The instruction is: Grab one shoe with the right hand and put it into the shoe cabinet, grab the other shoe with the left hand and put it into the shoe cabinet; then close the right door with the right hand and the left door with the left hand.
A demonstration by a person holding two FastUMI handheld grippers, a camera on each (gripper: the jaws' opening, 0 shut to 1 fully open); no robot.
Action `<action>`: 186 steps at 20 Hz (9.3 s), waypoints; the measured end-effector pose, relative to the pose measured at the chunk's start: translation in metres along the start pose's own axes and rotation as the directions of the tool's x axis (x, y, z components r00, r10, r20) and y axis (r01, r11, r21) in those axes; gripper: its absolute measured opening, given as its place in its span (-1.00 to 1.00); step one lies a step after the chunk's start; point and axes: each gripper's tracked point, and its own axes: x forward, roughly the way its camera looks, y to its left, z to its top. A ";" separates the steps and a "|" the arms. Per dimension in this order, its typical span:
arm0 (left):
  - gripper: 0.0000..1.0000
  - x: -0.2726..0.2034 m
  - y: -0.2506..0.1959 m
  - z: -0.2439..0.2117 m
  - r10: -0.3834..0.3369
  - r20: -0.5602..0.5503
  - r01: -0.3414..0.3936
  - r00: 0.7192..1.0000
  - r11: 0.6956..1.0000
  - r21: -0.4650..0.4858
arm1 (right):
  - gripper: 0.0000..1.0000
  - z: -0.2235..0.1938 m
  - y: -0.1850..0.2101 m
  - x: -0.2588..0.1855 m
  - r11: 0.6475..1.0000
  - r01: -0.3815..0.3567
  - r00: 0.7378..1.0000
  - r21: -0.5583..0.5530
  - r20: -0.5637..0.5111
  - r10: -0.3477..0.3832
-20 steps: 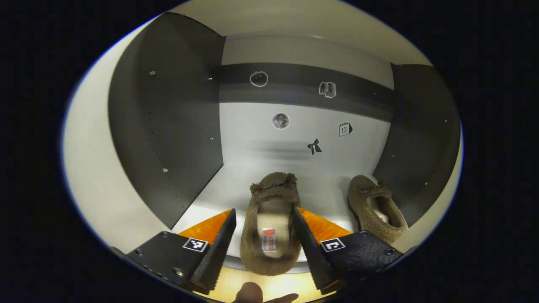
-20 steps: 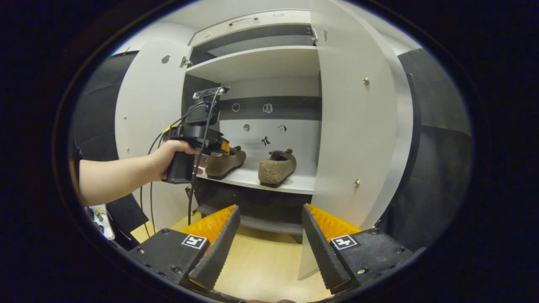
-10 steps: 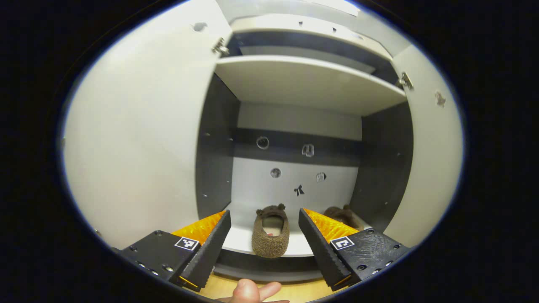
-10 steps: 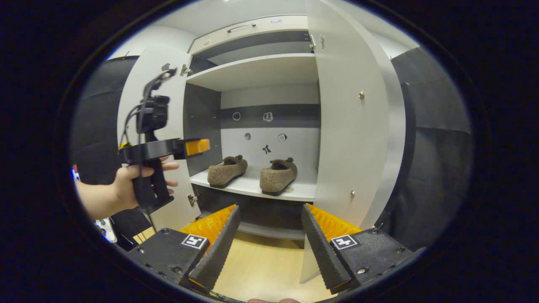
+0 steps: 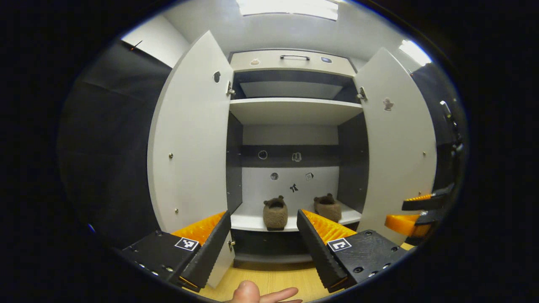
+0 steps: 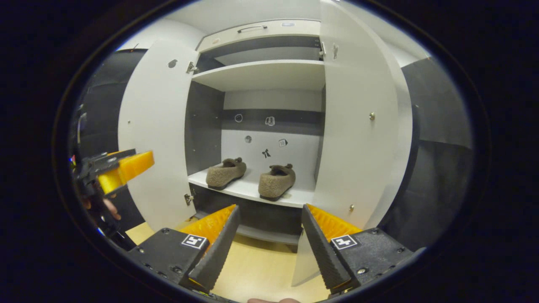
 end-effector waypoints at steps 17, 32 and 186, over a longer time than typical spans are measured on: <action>0.92 0.026 -0.050 -0.025 -0.098 -0.077 0.093 0.992 0.994 -0.058 | 0.89 0.013 -0.145 -0.096 0.932 0.360 0.933 -0.052 0.022 -0.359; 0.92 0.005 0.047 -0.031 0.159 -0.076 -0.162 0.984 0.986 -0.036 | 0.77 0.031 -0.056 -0.036 0.990 0.130 0.991 -0.047 0.046 -0.128; 0.87 -0.016 -0.005 0.002 -0.049 -0.003 0.048 0.999 0.989 -0.141 | 0.96 0.016 0.040 -0.039 0.988 0.154 0.978 0.001 0.145 -0.152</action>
